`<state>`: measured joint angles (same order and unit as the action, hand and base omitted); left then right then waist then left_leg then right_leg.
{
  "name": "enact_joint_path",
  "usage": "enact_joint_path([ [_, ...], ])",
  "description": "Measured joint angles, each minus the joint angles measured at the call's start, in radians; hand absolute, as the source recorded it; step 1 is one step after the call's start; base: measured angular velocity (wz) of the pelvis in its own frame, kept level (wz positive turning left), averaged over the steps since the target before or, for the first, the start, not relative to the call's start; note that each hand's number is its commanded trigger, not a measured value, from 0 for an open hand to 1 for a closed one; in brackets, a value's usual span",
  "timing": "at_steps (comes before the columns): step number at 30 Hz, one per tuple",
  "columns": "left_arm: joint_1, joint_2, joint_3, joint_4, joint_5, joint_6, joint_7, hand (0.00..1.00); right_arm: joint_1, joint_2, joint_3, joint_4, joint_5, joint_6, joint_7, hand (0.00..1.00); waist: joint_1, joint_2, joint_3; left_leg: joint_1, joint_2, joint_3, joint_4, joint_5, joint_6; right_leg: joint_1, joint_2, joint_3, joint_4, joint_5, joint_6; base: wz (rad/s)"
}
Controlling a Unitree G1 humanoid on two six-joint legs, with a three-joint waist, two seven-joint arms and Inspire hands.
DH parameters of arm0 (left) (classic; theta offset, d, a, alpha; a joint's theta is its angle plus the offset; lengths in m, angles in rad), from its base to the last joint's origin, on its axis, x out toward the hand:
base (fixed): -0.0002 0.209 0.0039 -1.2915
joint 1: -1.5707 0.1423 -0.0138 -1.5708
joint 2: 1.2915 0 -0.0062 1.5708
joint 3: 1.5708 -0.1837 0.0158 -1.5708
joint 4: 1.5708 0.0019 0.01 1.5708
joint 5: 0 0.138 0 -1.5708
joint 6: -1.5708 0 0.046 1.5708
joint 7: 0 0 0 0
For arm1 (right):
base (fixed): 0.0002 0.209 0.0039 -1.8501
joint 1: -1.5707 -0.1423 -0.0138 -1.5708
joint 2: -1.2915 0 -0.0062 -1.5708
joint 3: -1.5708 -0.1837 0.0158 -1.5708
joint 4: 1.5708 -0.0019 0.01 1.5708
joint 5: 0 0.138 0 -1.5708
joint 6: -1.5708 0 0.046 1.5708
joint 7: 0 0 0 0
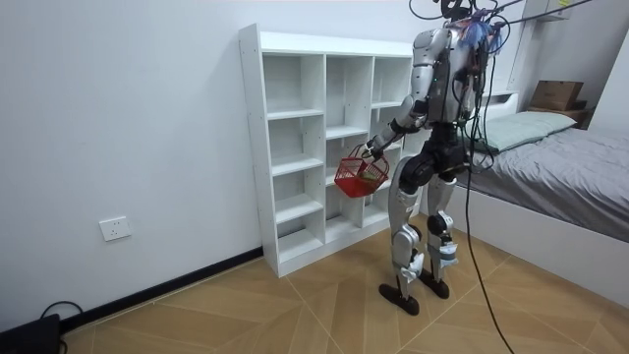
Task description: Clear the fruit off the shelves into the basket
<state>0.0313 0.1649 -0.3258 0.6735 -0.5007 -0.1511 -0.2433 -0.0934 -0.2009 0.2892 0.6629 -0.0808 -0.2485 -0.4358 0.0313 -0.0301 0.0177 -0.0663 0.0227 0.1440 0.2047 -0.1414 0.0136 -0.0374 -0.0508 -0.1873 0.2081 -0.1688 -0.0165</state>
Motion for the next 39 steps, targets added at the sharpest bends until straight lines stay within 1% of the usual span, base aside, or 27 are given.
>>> enact_joint_path([
  [2, 0.000, 0.005, 0.000, 0.004, 0.000, 0.006, 0.000, 1.00, -0.004, -0.006, -0.002, 0.008, 0.031, 0.002, -0.002, 0.00, -0.001, -0.002, 0.0009, -0.010, -0.001, -0.013, 0.005, 0.000, 0.000, -0.001, -0.001, -0.008, 0.002, 0.000, 0.000, 0.19],
  [5, 0.000, 0.006, 0.001, 0.010, -0.007, 0.018, 0.000, 1.00, -0.021, -0.010, -0.008, 0.018, 0.064, 0.010, -0.006, 0.00, 0.003, -0.003, 0.0015, -0.031, -0.001, -0.017, 0.020, -0.001, 0.001, -0.014, -0.002, -0.009, 0.020, -0.004, 0.000, 0.09],
  [8, -0.001, 0.005, 0.003, 0.051, -0.007, 0.023, 0.000, 1.00, -0.076, -0.015, -0.012, 0.078, 0.096, 0.012, -0.006, 0.00, 0.003, -0.005, 0.0031, -0.042, -0.001, -0.018, 0.042, -0.003, 0.001, -0.021, -0.006, -0.011, 0.036, -0.008, -0.002, 0.00],
  [10, -0.002, 0.007, 0.007, 0.061, -0.007, 0.030, 0.000, 1.00, -0.107, -0.029, -0.020, 0.112, 0.120, 0.012, -0.010, 0.00, 0.005, -0.007, 0.0059, -0.056, 0.001, -0.024, 0.065, -0.009, 0.002, -0.024, -0.006, -0.015, 0.040, -0.010, -0.003, 0.06],
  [11, -0.003, 0.008, 0.011, 0.062, -0.009, 0.030, 0.000, 1.00, -0.124, -0.041, -0.027, 0.124, 0.119, 0.015, -0.013, 0.00, 0.006, -0.009, 0.0075, -0.074, 0.002, -0.030, 0.081, -0.014, 0.002, -0.038, -0.006, -0.016, 0.053, -0.015, -0.003, 0.13],
  [12, -0.004, 0.011, 0.011, 0.062, -0.009, 0.031, 0.000, 1.00, -0.145, -0.044, -0.046, 0.145, 0.111, 0.019, -0.018, 0.00, 0.004, -0.010, 0.0081, -0.094, 0.002, -0.040, 0.101, -0.018, 0.002, -0.054, -0.006, -0.021, 0.060, -0.017, -0.003, 0.14],
  [14, -0.003, 0.012, 0.010, 0.064, -0.008, 0.038, 0.000, 1.00, -0.169, -0.051, -0.067, 0.169, 0.108, 0.028, -0.032, 0.00, 0.007, -0.009, 0.0082, -0.113, 0.002, -0.045, 0.115, -0.023, 0.004, -0.071, -0.009, -0.027, 0.075, -0.021, -0.003, 0.12],
  [16, -0.004, 0.012, 0.010, 0.065, -0.008, 0.039, 0.000, 1.00, -0.193, -0.067, -0.077, 0.189, 0.109, 0.029, -0.035, 0.00, 0.009, -0.009, 0.0086, -0.138, 0.000, -0.056, 0.130, -0.026, 0.007, -0.094, -0.014, -0.037, 0.097, -0.026, -0.003, 0.12],
  [18, -0.004, 0.012, 0.011, 0.069, -0.007, 0.039, 0.000, 1.00, -0.203, -0.085, -0.079, 0.189, 0.110, 0.031, -0.035, 0.00, 0.023, -0.010, 0.0090, -0.154, -0.001, -0.057, 0.142, -0.028, 0.008, -0.114, -0.018, -0.036, 0.118, -0.031, -0.003, 0.02],
  [20, -0.006, 0.012, 0.011, 0.082, -0.009, 0.039, -0.001, 1.00, -0.216, -0.094, -0.093, 0.190, 0.111, 0.031, -0.034, 0.00, 0.035, -0.013, 0.0120, -0.171, -0.003, -0.057, 0.151, -0.028, 0.009, -0.136, -0.022, -0.036, 0.140, -0.036, -0.004, 0.02],
  [22, -0.006, 0.011, 0.010, 0.104, -0.008, 0.040, -0.001, 1.00, -0.252, -0.099, -0.116, 0.212, 0.110, 0.031, -0.032, 0.00, 0.036, -0.020, 0.0178, -0.198, -0.004, -0.062, 0.159, -0.025, 0.010, -0.163, -0.028, -0.046, 0.159, -0.042, -0.007, 0.10],
  [26, -0.004, 0.011, 0.009, 0.113, 0.005, 0.045, -0.001, 1.00, -0.286, -0.129, -0.122, 0.239, 0.110, 0.032, -0.032, 0.00, 0.055, -0.023, 0.0205, -0.244, -0.003, -0.066, 0.172, -0.022, 0.011, -0.208, -0.034, -0.059, 0.176, -0.044, -0.010, 0.06],
  [29, -0.012, 0.014, 0.007, 0.116, 0.011, 0.045, -0.001, 1.00, -0.301, -0.131, -0.124, 0.240, 0.112, 0.032, -0.032, 0.00, 0.058, -0.024, 0.0211, -0.270, -0.004, -0.067, 0.174, -0.020, 0.012, -0.230, -0.035, -0.063, 0.178, -0.044, -0.011, 0.03],
  [31, -0.023, 0.015, 0.002, 0.125, 0.009, 0.045, -0.001, 1.00, -0.308, -0.131, -0.115, 0.251, 0.111, 0.032, -0.033, 0.00, 0.062, -0.030, 0.0249, -0.277, -0.005, -0.065, 0.173, -0.020, 0.012, -0.243, -0.036, -0.058, 0.190, -0.045, -0.011, 0.00],
  [32, -0.034, 0.016, -0.005, 0.138, 0.009, 0.045, -0.001, 1.00, -0.323, -0.130, -0.112, 0.270, 0.106, 0.035, -0.032, 0.00, 0.065, -0.033, 0.0265, -0.288, -0.005, -0.065, 0.175, -0.020, 0.012, -0.253, -0.037, -0.058, 0.192, -0.046, -0.011, -0.05],
  [34, -0.044, 0.017, -0.006, 0.150, 0.012, 0.045, -0.001, 1.00, -0.350, -0.132, -0.114, 0.275, 0.065, 0.055, -0.033, 0.00, 0.073, -0.047, 0.0350, -0.312, -0.005, -0.059, 0.179, -0.019, 0.012, -0.289, -0.039, -0.047, 0.213, -0.048, -0.012, -0.08],
  [36, -0.052, 0.016, -0.006, 0.150, 0.013, 0.045, -0.001, 1.00, -0.364, -0.138, -0.114, 0.275, 0.052, 0.065, -0.033, 0.00, 0.079, -0.051, 0.0368, -0.331, -0.004, -0.060, 0.188, -0.019, 0.012, -0.306, -0.039, -0.049, 0.220, -0.049, -0.012, 0.00],
  [39, -0.062, 0.019, -0.007, 0.152, 0.009, 0.046, -0.001, 1.00, -0.385, -0.144, -0.112, 0.275, 0.035, 0.068, -0.033, 0.00, 0.089, -0.053, 0.0377, -0.343, -0.004, -0.060, 0.191, -0.019, 0.012, -0.318, -0.040, -0.049, 0.224, -0.050, -0.014, 0.00],
])
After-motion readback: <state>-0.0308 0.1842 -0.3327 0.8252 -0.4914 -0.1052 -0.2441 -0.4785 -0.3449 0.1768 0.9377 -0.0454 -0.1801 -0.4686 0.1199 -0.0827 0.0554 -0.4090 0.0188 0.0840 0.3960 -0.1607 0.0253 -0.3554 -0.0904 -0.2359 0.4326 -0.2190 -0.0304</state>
